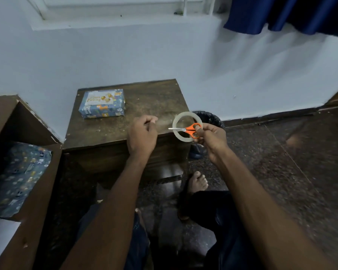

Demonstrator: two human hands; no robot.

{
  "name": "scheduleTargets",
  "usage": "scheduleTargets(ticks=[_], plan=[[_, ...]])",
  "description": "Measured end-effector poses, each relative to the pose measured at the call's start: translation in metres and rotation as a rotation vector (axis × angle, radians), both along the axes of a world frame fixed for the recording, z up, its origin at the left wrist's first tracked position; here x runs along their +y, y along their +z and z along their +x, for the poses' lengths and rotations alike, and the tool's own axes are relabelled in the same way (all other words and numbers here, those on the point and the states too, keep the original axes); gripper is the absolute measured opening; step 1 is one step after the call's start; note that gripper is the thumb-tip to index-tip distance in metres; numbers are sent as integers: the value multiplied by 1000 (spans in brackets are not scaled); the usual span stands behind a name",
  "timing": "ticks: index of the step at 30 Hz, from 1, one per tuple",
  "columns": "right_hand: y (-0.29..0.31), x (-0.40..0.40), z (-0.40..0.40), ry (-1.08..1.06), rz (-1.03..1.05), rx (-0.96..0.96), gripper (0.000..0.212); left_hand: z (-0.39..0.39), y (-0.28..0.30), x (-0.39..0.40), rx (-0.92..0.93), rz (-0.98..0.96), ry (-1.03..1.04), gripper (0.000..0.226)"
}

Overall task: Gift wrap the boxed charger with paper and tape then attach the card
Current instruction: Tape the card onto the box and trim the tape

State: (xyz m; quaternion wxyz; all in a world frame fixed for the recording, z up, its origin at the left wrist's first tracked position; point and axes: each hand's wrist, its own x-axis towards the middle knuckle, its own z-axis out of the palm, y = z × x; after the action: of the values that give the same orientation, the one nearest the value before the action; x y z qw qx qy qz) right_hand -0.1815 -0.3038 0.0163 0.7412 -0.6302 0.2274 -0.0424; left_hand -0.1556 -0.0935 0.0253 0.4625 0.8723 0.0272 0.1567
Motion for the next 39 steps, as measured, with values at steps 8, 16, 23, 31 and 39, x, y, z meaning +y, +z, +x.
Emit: scheduleTargets(ticks=[8, 16, 23, 31, 39], plan=[[-13, 1, 5, 111, -7, -28, 13, -11, -19, -5, -83, 244, -251, 20], [-39, 9, 6, 59, 34, -13, 12, 7, -26, -8, -112, 276, -278, 20], [-41, 4, 2, 118, -120, -37, 12, 9, -29, -10, -109, 302, -285, 21], [-41, -8, -8, 141, -165, 16, 15, 4, -27, -14, -62, 359, -315, 24], [-37, 7, 1, 137, -165, -47, 11, 3, -22, -12, -57, 342, -265, 22]])
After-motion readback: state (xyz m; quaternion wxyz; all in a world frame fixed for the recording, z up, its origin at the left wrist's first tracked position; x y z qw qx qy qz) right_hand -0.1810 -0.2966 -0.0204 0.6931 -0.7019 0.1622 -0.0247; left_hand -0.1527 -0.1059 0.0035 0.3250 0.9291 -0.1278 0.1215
